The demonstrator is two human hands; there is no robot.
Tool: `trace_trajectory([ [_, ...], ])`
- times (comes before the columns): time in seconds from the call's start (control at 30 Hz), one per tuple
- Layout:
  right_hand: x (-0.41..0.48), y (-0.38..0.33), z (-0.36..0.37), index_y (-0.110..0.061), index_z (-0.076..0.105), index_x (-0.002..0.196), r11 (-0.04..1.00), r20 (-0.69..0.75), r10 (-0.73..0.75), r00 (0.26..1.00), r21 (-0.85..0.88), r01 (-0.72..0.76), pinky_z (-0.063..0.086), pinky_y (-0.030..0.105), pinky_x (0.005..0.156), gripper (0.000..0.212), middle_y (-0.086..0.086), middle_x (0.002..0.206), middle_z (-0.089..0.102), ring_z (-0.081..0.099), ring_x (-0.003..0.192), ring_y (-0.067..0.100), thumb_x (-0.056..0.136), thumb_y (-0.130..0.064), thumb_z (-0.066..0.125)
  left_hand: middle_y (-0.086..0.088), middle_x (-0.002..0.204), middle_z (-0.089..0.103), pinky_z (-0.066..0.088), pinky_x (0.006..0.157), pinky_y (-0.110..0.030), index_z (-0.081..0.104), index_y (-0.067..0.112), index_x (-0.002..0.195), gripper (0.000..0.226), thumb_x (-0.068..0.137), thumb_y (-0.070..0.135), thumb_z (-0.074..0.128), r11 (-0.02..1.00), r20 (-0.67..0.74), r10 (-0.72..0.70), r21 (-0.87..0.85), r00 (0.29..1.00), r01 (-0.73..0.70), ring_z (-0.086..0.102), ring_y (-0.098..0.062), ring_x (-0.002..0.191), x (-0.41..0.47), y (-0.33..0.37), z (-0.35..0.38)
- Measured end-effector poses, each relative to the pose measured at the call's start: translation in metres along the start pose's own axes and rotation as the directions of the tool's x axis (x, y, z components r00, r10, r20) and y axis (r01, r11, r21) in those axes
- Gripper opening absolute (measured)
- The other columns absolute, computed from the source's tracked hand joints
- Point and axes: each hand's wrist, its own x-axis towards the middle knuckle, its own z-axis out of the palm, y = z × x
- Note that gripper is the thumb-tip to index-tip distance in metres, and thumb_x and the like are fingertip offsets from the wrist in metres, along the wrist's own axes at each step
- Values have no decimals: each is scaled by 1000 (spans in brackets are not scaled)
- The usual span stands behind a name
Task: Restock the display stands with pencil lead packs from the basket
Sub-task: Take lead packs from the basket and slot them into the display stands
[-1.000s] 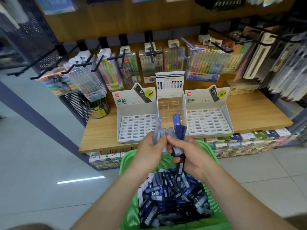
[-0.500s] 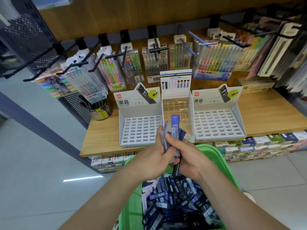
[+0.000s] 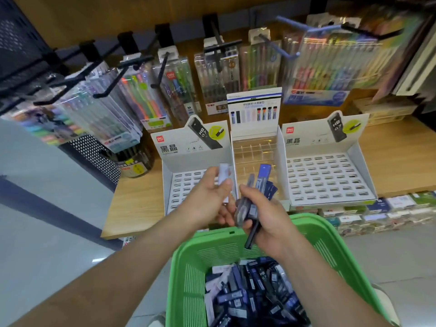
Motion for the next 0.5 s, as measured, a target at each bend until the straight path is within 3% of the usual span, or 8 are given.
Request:
trace_trajectory([
  [0.13, 13, 3, -7, -13, 60, 91, 989, -56, -86, 995, -121, 79, 36, 21, 37, 15, 9, 72, 69, 58, 55, 20, 89, -25, 71, -4, 69, 63, 48, 55, -24, 55, 10, 109, 24, 104, 27, 39, 996, -40, -88, -10, 995, 87, 60, -17, 56, 31, -7, -19],
  [0.23, 21, 4, -12, -13, 61, 89, 958, -40, -182, 982, -230, 168, 38, 21, 39, 13, 8, 68, 69, 59, 58, 22, 92, -24, 67, -3, 74, 54, 51, 60, -27, 62, 11, 101, 34, 97, 42, 50, 985, -78, -86, 144, 993, 96, 53, -15, 58, 58, -17, -29],
  [0.3, 29, 5, -16, -14, 61, 90, 931, -41, -240, 970, -295, 218, 40, 19, 39, 12, 6, 69, 69, 60, 55, 18, 92, -24, 67, -6, 85, 57, 56, 69, -35, 63, 16, 112, 30, 96, 39, 52, 949, -116, -60, 302, 991, 93, 57, -19, 67, 74, -24, -36],
  [0.37, 35, 10, -20, -17, 65, 87, 910, -44, -268, 962, -338, 238, 40, 17, 40, 9, 6, 74, 71, 59, 52, 11, 92, -24, 68, -7, 99, 61, 57, 66, -35, 61, 17, 118, 23, 96, 21, 56, 875, -213, 55, 481, 975, 55, 63, -22, 78, 88, -29, -42],
  [0.5, 42, 19, -23, -13, 70, 89, 895, -57, -267, 962, -384, 225, 34, 21, 40, 13, 18, 77, 68, 51, 57, 21, 88, -25, 71, 4, 79, 58, 44, 50, -16, 63, 21, 94, 11, 88, 12, 63, 794, -340, 294, 607, 893, -30, 56, -17, 69, 107, -37, -42],
])
